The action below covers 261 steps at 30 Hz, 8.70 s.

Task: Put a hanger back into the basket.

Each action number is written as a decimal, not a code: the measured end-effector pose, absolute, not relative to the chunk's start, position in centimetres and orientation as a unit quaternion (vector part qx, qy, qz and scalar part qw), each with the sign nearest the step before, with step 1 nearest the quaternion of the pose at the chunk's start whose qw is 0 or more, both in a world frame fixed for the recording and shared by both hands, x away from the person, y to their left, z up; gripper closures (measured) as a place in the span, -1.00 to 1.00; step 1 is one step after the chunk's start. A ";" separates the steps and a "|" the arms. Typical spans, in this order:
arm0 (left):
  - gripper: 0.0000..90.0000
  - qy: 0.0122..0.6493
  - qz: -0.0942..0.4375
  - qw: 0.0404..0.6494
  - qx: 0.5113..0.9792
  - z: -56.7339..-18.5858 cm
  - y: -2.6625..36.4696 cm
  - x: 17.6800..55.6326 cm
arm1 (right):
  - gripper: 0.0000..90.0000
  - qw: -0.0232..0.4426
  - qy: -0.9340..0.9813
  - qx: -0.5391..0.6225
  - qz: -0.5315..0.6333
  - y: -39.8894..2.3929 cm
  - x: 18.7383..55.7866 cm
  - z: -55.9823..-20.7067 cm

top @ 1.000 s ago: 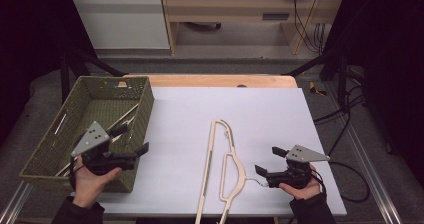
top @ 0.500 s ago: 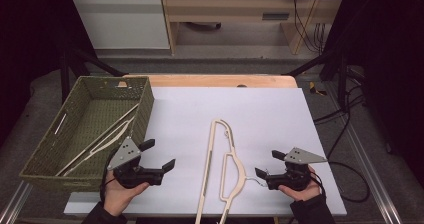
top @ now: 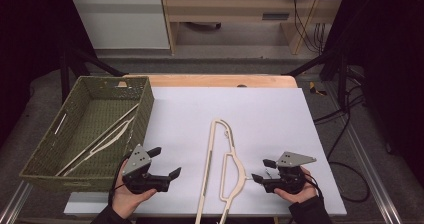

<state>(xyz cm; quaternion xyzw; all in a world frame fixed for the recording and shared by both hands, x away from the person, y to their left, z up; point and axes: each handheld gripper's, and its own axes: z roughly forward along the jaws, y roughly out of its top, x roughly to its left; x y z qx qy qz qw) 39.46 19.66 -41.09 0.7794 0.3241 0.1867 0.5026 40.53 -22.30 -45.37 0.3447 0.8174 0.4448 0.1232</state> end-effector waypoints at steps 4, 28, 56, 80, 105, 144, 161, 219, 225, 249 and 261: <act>-0.83 0.325 0.185 0.502 0.780 -41.3 19.5 39.4 | -0.02 0.103 0.832 0.339 0.427 -21.9 40.6 -46.2; -0.80 0.313 0.169 0.489 0.797 -42.2 17.8 39.1 | 0.93 0.084 0.860 0.348 0.364 -21.7 40.7 -47.8; -0.72 0.268 0.104 0.450 0.846 -42.8 7.6 38.9 | 0.98 0.091 0.871 0.326 0.357 -21.4 40.6 -44.8; 0.11 0.276 0.023 0.352 0.894 -47.1 0.5 39.3 | 0.98 0.107 0.874 0.311 0.357 -20.7 40.2 -42.6; 0.65 0.327 0.059 0.355 0.874 -45.0 2.6 38.8 | 0.60 0.110 0.834 0.284 0.460 -20.8 39.3 -40.5; 0.85 0.416 0.156 0.376 0.813 -39.2 14.4 41.2 | -0.75 0.189 0.730 0.387 0.531 -24.1 40.6 -42.5; 0.91 0.391 0.172 0.431 0.795 -34.2 18.6 40.7 | -0.84 0.200 0.726 0.392 0.528 -24.2 40.7 -42.6; 0.91 0.370 0.283 0.390 0.795 -27.1 37.9 47.3 | -0.91 0.211 0.728 0.391 0.523 -24.5 40.8 -42.8; 0.91 0.380 0.293 0.372 0.795 -28.3 39.4 47.7 | -0.91 0.210 0.729 0.392 0.521 -24.5 40.8 -42.8; 0.91 0.381 0.315 0.291 0.819 -33.4 41.1 48.2 | -0.91 0.211 0.730 0.389 0.521 -24.4 40.8 -42.9; 0.90 0.371 0.307 0.260 0.837 -37.2 40.7 48.6 | -0.91 0.211 0.731 0.389 0.520 -24.4 40.8 -42.9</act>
